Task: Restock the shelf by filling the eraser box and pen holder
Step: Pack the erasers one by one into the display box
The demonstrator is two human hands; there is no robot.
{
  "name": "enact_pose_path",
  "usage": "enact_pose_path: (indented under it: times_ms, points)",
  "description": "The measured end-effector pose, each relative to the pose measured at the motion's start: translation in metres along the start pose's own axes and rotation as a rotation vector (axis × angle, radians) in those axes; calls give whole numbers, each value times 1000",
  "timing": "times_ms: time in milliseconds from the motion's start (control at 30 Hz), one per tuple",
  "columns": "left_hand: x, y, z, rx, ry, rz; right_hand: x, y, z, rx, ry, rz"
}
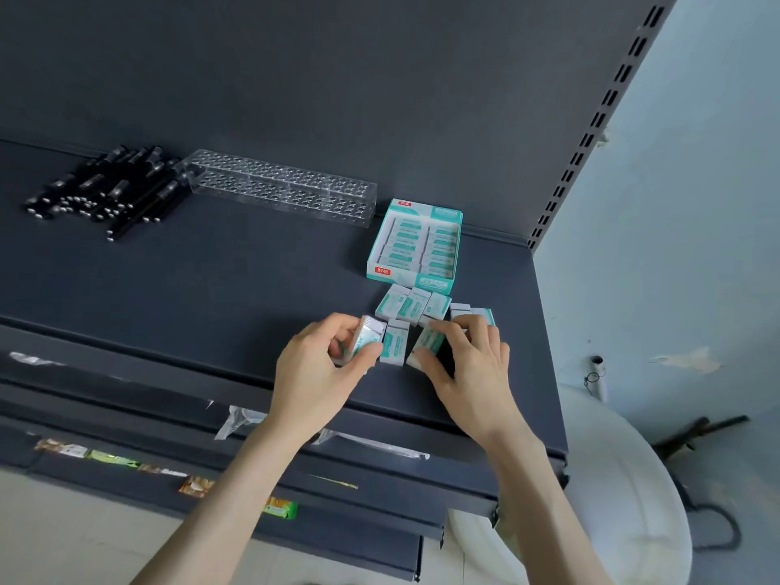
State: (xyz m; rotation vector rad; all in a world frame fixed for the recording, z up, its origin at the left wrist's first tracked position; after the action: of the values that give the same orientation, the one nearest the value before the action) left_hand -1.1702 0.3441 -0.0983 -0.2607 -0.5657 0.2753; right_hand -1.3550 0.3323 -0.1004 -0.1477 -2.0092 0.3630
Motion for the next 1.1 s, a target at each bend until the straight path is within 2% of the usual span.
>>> enact_pose_path:
  times_ms: [133,300,600,800,1000,1100]
  points:
    - [0,0,1,-15,-7,1,2,2,-4,39,-8,30]
    - [1,1,-1,-19,11,-1,3,5,-9,126,-2,-53]
    - [2,0,0,-22,8,19,3,5,-3,78,-53,-11]
    - [2,0,2,-12,14,1,7,6,-4,80,-107,-73]
    - [2,-1,4,18,84,-26,9,6,0,62,-267,-22]
    - [6,-5,8,32,151,-17,16,5,-3,-48,-514,-14]
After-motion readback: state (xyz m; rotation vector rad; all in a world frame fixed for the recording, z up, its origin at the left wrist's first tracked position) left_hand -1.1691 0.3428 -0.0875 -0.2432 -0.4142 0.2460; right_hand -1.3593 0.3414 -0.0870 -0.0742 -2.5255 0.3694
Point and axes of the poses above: each hand's wrist, its own y-axis away from the middle knuckle, its own x-axis out of the back of the hand, z = x × y, the point moved 5 cm from there along -y, towards the middle knuckle, and after that the axes turned 5 degrees about z, right-handed, at the moved point
